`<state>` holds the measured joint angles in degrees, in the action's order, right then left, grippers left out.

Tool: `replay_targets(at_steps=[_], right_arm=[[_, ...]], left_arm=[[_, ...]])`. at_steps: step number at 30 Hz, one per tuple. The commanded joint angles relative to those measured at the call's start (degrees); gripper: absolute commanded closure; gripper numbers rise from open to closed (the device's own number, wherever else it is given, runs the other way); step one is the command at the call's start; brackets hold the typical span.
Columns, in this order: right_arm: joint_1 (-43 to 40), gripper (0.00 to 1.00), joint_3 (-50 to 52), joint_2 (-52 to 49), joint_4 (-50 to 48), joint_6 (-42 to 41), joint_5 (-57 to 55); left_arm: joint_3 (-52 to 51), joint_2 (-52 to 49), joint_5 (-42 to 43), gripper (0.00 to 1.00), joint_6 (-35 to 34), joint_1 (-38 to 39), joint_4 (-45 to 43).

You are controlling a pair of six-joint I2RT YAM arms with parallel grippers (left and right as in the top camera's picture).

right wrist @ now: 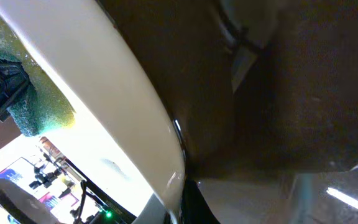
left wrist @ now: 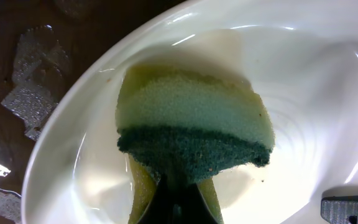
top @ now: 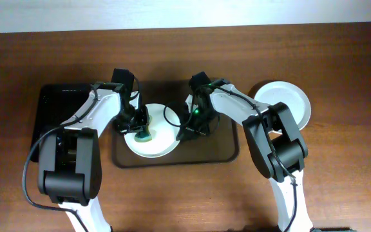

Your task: Clean dirty plates on tray and stack at the side

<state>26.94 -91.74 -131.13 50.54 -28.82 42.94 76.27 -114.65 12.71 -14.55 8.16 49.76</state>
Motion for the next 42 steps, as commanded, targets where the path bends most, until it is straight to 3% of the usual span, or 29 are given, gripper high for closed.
replay_targets(at_steps=[1,4,9,11,15,18,19,20,22,25,28,31,35,37,40,42], right_arm=[[0.8,0.96,1.4,-0.5,0.1,2.2,-3.0],[-1.2,0.96,1.4,2.7,1.2,2.5,-8.5],[-2.0,0.96,1.4,12.6,5.6,2.4,-28.8],[-2.0,0.96,1.4,15.0,7.0,2.3,-36.0],[-2.0,0.96,1.4,16.1,8.7,1.4,-40.9],[-2.0,0.94,1.4,16.1,8.0,1.4,-37.9],[-2.3,0.65,1.5,16.1,4.9,1.4,-33.0],[-2.3,0.53,1.5,15.9,3.5,1.4,-30.8],[-1.8,0.45,1.7,14.4,2.4,1.4,-28.1],[-0.9,0.45,2.5,11.0,2.6,1.2,-26.6],[-0.3,0.46,3.0,8.5,2.6,-0.4,-26.6],[0.5,0.57,3.0,7.6,2.6,-1.6,-25.1],[1.2,0.77,3.0,6.1,2.5,-4.7,-24.9],[1.2,0.96,3.0,6.1,2.4,-5.8,-25.4],[0.3,0.96,2.6,9.1,2.8,-5.0,-28.5],[-0.7,0.96,0.2,15.3,7.8,-3.3,-40.3]], left_arm=[[-2.3,-2.8,2.8,1.0,0.9,0.9,0.2],[-2.3,-2.8,3.2,0.99,1.4,1.8,0.4],[-2.2,-2.8,3.9,1.0,1.4,3.6,-0.9],[0.2,-2.6,10.2,0.99,7.2,3.6,-0.3],[9.3,1.2,10.5,1.0,8.2,2.8,3.1],[13.9,5.9,10.5,1.0,8.2,0.6,4.2],[14.0,6.6,10.5,0.99,8.3,0.1,4.6],[14.0,6.6,10.5,0.99,8.7,-0.6,5.0],[14.0,6.7,10.5,0.99,9.4,-2.6,4.9],[14.0,6.7,10.4,1.0,11.8,-5.2,5.0],[14.0,6.7,8.9,0.99,11.8,-5.2,5.0],[13.8,6.7,7.6,0.99,11.8,-5.2,5.0],[13.8,6.7,7.0,0.98,11.8,-5.2,5.0],[13.8,6.7,7.0,0.98,11.8,-5.2,5.0],[13.8,6.7,7.0,0.98,11.8,-5.2,5.0],[13.8,6.7,7.0,0.98,11.8,-5.2,5.0]])
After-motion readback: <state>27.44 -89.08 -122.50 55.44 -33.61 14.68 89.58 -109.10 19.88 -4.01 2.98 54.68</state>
